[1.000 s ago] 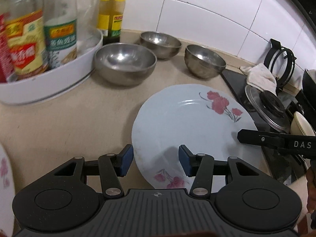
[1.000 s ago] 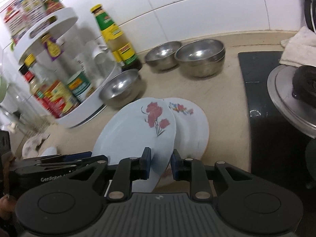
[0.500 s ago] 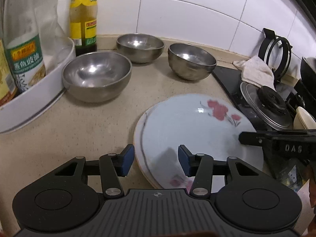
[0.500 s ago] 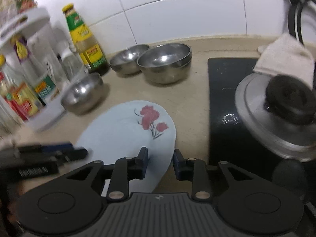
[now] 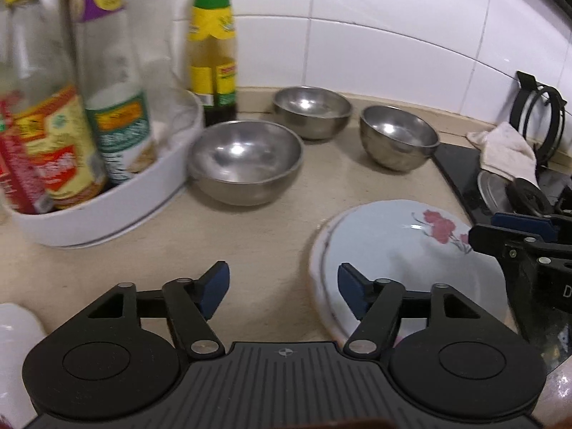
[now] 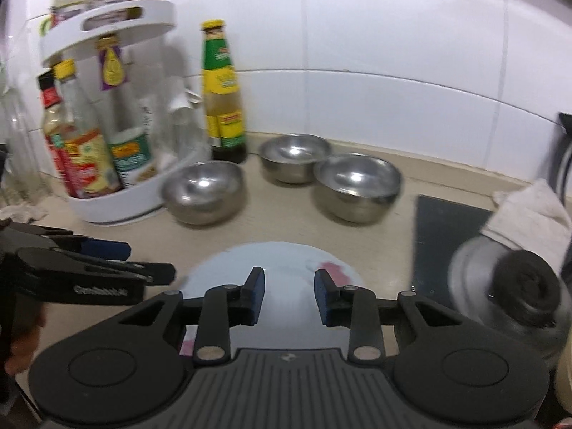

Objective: Organize plates and bowls
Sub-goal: 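Move the left tool to the other red-flower plate by the towel and grasp it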

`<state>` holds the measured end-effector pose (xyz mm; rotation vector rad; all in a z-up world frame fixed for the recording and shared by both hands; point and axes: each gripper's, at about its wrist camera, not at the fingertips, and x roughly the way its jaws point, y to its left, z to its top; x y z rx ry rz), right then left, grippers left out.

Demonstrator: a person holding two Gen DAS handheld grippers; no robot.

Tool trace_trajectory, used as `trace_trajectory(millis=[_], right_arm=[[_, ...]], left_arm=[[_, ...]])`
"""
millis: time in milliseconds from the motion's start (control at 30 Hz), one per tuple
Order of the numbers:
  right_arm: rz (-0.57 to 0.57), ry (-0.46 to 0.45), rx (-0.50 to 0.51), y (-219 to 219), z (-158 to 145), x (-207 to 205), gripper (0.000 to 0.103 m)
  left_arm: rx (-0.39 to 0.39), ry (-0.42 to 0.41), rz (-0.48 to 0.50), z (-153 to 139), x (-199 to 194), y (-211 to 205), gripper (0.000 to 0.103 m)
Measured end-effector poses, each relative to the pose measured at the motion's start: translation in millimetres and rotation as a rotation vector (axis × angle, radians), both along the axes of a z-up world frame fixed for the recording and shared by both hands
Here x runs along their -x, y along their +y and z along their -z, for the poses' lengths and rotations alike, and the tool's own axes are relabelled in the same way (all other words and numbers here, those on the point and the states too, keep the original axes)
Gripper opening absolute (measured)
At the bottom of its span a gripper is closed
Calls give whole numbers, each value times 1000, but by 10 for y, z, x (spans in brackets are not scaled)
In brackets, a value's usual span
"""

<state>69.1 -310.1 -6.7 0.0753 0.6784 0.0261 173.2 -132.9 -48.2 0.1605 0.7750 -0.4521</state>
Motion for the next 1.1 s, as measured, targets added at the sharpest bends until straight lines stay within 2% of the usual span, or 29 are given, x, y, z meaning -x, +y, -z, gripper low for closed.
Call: trace_trajectory(millis=[167,267,367,533,700,800,867,1033,1100], right_arm=[[-99,-17,-25,340,-95,-64,32],[-168,-25,-27,583,-121,-112,35],[-241,-18,-45,830,-114,-179,36],[-364,2,-72,1279,-55,-271,36],[-447,51,-108,1683,60,-369,36],[-487,72,-117,1919,124,-419,36],[-502,93,-128,2069,176,-480,36],[-509,185,-179,2309,329,-648,36],[-505,210,-184,2369,398,-673,36]], left_arm=[[-9,-40,-70,-107,111,236,84],[-24,-59,-133,-156,177,458,85],[-44,-77,-216,-207,252,740,86],[-89,-121,-381,-297,417,1382,93],[-157,-88,-555,-227,487,2054,93],[-151,-55,-630,-182,559,2345,93],[-146,-40,-653,-143,560,2446,93],[-129,17,-633,-18,516,2556,91],[-120,37,-626,43,450,2576,82]])
